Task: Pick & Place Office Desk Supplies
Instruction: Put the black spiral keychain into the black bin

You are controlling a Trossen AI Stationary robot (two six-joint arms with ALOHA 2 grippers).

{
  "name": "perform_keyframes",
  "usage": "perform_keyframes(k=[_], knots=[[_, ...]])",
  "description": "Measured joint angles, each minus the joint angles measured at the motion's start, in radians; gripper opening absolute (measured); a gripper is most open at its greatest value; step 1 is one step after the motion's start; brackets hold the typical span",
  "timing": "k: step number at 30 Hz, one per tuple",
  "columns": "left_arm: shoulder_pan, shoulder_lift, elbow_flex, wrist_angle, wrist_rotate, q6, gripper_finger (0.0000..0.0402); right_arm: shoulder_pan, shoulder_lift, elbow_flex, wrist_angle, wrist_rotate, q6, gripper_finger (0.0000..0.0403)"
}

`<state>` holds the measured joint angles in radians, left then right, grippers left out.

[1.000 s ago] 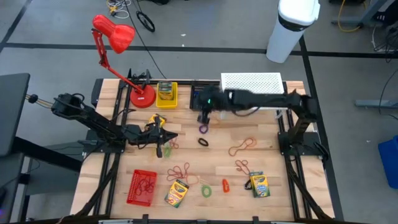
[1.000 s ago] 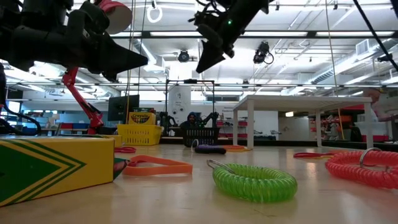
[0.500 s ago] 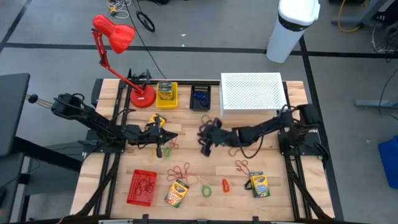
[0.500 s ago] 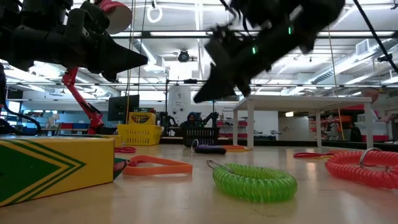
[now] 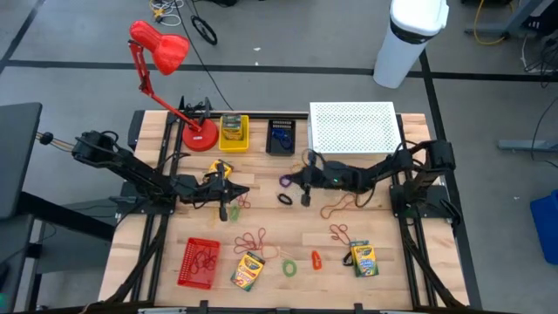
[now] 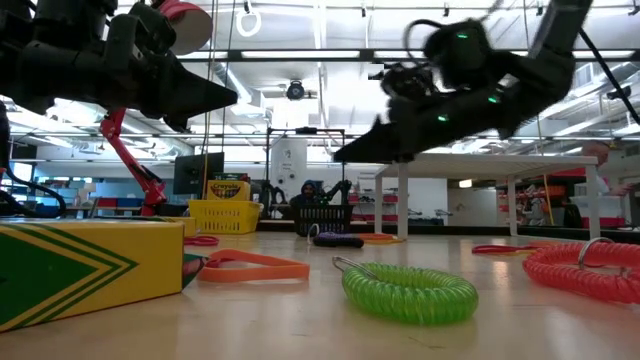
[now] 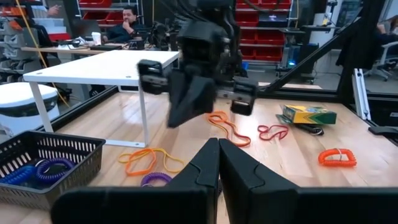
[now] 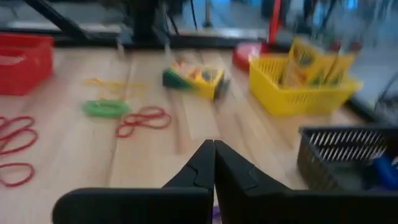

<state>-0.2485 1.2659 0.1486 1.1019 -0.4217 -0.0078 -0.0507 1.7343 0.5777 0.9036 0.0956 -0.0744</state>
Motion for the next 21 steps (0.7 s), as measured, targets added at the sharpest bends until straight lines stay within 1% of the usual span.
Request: perform_keyframes(k=[4, 6, 8, 9, 11, 12, 14, 17, 19, 21], knots=[[0.000, 0.000, 0.000, 0.000, 0.000, 0.000, 0.0014, 0.005, -0.001, -0.106, 0.220, -0.003, -0.084, 0.0005], [0.000, 0.000, 0.000, 0.000, 0.003, 0.000, 0.0014, -0.008, -0.021, -0.129, 0.229, 0.018, -0.119, 0.0006], [0.000, 0.000, 0.000, 0.000, 0.003, 0.000, 0.0014, -0.019, -0.050, -0.119, 0.195, 0.039, -0.167, 0.0004], [0.000, 0.000, 0.000, 0.000, 0.004, 0.000, 0.0014, -0.029, -0.065, -0.097, 0.153, 0.036, -0.156, 0.0003], [0.000, 0.000, 0.000, 0.000, 0.003, 0.000, 0.0014, -0.025, -0.094, -0.063, 0.004, 0.002, -0.014, 0.0003], [0.000, 0.000, 0.000, 0.000, 0.003, 0.000, 0.0014, -0.005, -0.093, -0.048, -0.078, 0.004, 0.059, 0.0005], [0.000, 0.000, 0.000, 0.000, 0.003, 0.000, 0.0014, 0.064, -0.071, -0.017, -0.215, 0.055, 0.133, 0.0013], [0.000, 0.000, 0.000, 0.001, 0.003, 0.000, 0.0014, 0.167, -0.061, 0.066, -0.402, 0.180, 0.129, 0.0028], [0.000, 0.000, 0.000, 0.001, 0.003, 0.000, 0.0014, 0.195, -0.044, 0.128, -0.552, 0.252, 0.207, 0.0040], [0.000, 0.000, 0.000, 0.003, 0.003, 0.000, 0.0014, 0.207, -0.023, 0.182, -0.668, 0.294, 0.309, 0.0055]])
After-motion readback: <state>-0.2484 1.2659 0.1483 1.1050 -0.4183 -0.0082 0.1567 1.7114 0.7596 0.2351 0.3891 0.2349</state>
